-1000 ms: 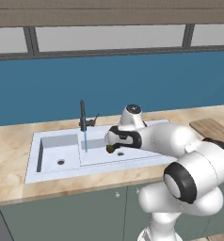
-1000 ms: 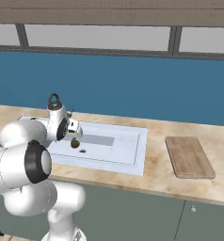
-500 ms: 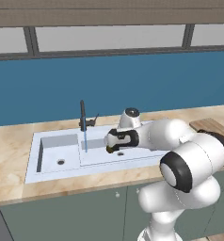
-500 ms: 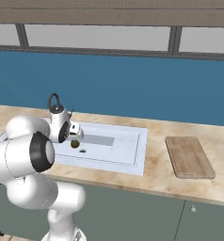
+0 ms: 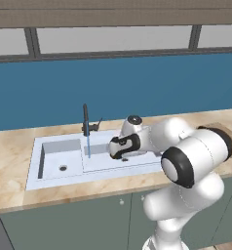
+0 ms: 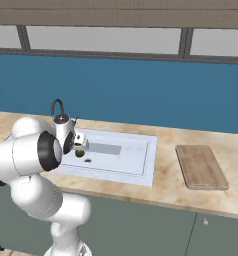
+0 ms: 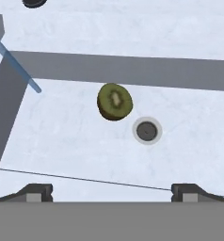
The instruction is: Pick the kiwi from the sink and place it on the cutting board to airdry. Then turn off the sink faucet.
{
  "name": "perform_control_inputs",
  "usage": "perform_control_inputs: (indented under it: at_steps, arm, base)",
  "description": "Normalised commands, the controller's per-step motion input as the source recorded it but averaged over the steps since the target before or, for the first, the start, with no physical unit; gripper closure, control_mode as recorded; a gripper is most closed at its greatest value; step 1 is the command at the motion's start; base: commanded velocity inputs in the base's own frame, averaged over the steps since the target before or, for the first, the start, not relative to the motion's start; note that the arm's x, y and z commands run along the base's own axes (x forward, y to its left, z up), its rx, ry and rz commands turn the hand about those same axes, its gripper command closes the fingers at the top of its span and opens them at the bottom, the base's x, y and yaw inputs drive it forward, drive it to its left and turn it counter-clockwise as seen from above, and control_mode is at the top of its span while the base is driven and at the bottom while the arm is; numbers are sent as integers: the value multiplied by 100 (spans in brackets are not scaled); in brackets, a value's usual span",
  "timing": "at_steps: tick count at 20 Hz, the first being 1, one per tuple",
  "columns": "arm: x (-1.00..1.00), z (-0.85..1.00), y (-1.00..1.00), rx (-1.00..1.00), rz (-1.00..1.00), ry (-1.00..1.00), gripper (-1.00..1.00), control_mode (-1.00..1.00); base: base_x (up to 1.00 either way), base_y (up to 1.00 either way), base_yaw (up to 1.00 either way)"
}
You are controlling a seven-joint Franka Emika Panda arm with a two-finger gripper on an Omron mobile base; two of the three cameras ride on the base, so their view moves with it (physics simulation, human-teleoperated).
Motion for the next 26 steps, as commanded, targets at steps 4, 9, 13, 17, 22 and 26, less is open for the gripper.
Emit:
perform_control_inputs:
  at_steps: [4, 9, 13, 17, 22, 26]
  arm:
    - [16, -19, 2, 0, 0, 0, -100, -100]
    - [17, -18, 2, 0, 0, 0, -100, -100]
    - [22, -18, 2, 0, 0, 0, -100, -100]
    - [25, -17, 7, 0, 0, 0, -100, -100]
    - [28, -17, 8, 0, 0, 0, -100, -100]
    - [26, -15, 9, 0, 0, 0, -100, -100]
  base:
    - [0, 0, 0]
    - [0, 0, 0]
    - [0, 0, 0]
    - [0, 0, 0]
    - [0, 0, 0]
    - [0, 0, 0]
